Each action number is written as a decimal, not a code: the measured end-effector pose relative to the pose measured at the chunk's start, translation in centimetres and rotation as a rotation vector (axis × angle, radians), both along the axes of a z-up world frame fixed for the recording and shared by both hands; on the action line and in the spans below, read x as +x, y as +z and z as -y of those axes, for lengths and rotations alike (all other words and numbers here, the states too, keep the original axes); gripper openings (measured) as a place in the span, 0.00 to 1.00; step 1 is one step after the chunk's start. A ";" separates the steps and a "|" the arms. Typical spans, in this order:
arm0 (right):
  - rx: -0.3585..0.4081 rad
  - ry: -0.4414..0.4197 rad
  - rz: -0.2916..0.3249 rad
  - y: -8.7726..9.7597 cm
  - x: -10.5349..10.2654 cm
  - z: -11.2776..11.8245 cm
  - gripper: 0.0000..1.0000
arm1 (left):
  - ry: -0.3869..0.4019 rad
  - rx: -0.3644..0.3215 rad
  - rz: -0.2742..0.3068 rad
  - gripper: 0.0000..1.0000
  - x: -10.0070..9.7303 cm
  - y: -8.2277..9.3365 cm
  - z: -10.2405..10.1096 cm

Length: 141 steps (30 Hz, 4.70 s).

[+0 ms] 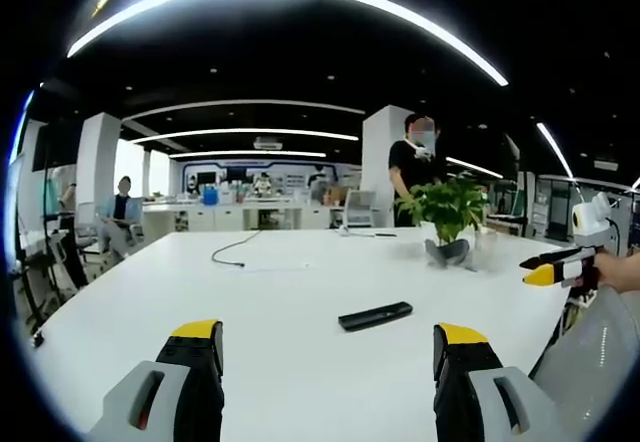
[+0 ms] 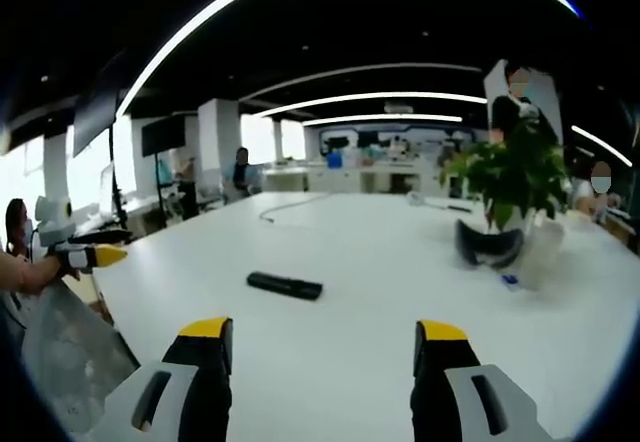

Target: Press the specified remote control buttons in sequence, fully releasing each button before pressing the next.

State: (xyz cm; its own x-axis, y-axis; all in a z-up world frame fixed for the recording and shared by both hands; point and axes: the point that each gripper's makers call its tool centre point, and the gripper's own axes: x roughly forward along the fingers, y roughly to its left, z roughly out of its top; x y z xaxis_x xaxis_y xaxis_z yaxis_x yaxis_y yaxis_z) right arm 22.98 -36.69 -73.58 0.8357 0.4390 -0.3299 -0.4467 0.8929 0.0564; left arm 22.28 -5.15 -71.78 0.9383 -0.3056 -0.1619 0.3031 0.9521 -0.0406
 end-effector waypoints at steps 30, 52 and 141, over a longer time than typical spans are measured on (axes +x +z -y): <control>-0.013 0.128 -0.057 -1.2 -0.6 -1.9 0.67 | -0.021 0.036 -0.042 0.89 0.0 -0.9 0.6; -0.100 0.135 0.003 -1.1 0.2 -1.3 0.66 | -0.018 0.094 -0.136 0.89 0.0 -2.8 0.9; -0.117 -0.085 -0.038 -1.6 1.2 3.2 0.59 | -0.631 0.298 -0.564 0.80 15.0 -14.4 11.7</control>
State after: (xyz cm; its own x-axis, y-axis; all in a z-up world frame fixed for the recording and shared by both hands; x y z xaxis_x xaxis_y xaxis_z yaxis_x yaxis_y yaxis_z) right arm 24.17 -39.87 -75.21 0.8541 0.3235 -0.4072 -0.3684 0.9290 -0.0347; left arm 37.33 -16.86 -86.15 0.3669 -0.6092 -0.7030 0.7834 0.6099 -0.1197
